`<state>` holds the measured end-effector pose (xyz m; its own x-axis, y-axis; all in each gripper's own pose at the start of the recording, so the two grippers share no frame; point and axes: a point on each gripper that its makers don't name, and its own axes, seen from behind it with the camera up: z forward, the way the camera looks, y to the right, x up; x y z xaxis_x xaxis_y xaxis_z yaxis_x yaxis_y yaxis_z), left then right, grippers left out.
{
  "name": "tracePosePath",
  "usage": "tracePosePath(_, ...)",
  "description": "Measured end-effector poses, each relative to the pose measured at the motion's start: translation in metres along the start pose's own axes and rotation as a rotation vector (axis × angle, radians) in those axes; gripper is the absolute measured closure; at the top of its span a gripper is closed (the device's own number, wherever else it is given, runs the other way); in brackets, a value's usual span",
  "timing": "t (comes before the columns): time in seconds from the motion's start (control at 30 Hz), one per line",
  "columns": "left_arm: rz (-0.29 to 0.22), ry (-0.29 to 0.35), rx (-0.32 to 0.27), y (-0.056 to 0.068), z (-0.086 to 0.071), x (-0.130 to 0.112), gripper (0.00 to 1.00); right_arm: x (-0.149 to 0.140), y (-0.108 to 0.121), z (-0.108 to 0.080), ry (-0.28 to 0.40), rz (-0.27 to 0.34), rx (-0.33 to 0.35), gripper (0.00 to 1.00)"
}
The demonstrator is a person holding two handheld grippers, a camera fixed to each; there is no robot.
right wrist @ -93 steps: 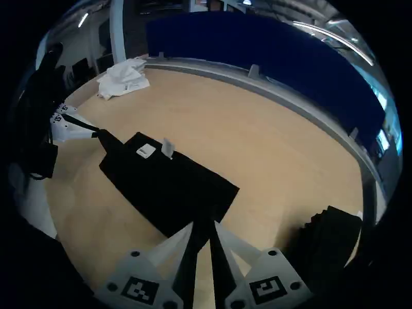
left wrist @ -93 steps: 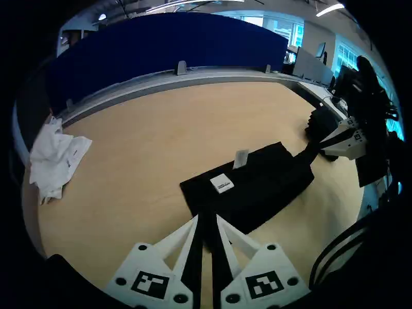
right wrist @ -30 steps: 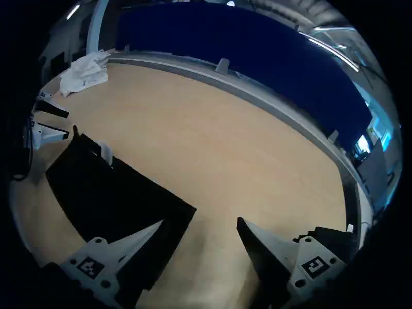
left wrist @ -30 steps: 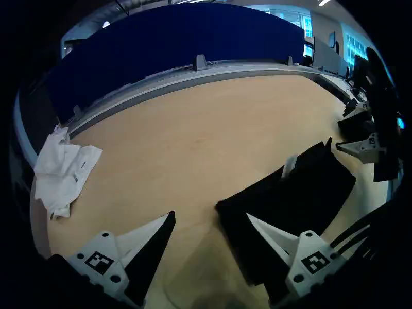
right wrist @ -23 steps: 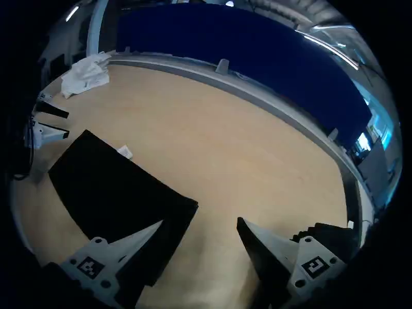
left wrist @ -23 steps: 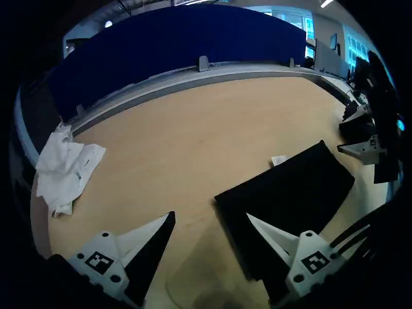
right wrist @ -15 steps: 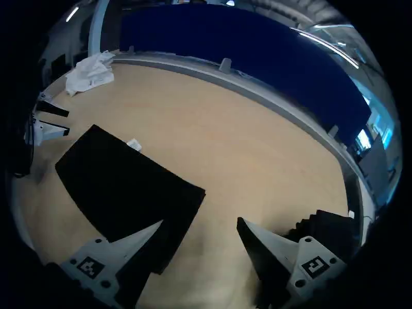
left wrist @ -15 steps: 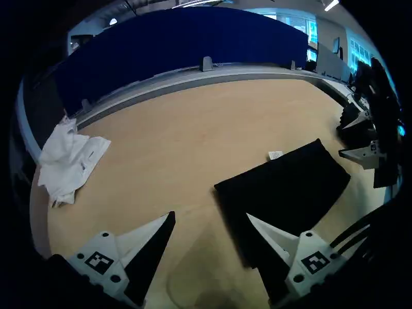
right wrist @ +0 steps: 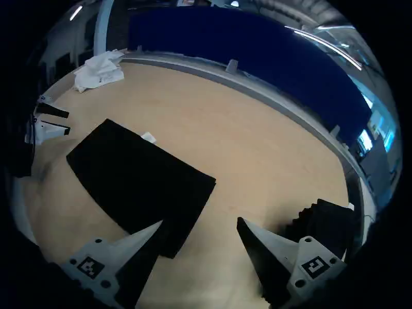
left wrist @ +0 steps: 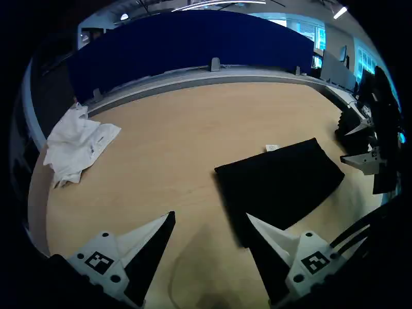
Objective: Fold towel
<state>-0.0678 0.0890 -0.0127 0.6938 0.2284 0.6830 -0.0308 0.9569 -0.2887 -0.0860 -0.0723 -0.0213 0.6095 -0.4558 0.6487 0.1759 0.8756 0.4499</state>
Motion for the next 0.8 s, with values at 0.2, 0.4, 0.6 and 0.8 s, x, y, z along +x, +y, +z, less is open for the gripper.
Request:
tracePosePath(0.2,-0.040,0.004,0.038,-0.009,-0.017,-0.011,0.08,-0.001,-0.007,-0.003,0.002,-0.028,0.038,0.00)
tracePosePath(0.4,-0.084,0.004,0.067,-0.015,-0.033,-0.025,0.08,-0.001,-0.014,-0.003,-0.001,-0.057,0.066,0.00)
tracePosePath(0.6,-0.113,-0.001,0.086,-0.019,-0.043,-0.036,0.08,-0.002,-0.023,-0.002,-0.006,-0.077,0.101,0.00)
tracePosePath(0.8,-0.117,-0.001,0.096,-0.020,-0.054,-0.043,0.08,-0.009,-0.034,-0.002,-0.018,-0.090,0.141,0.00)
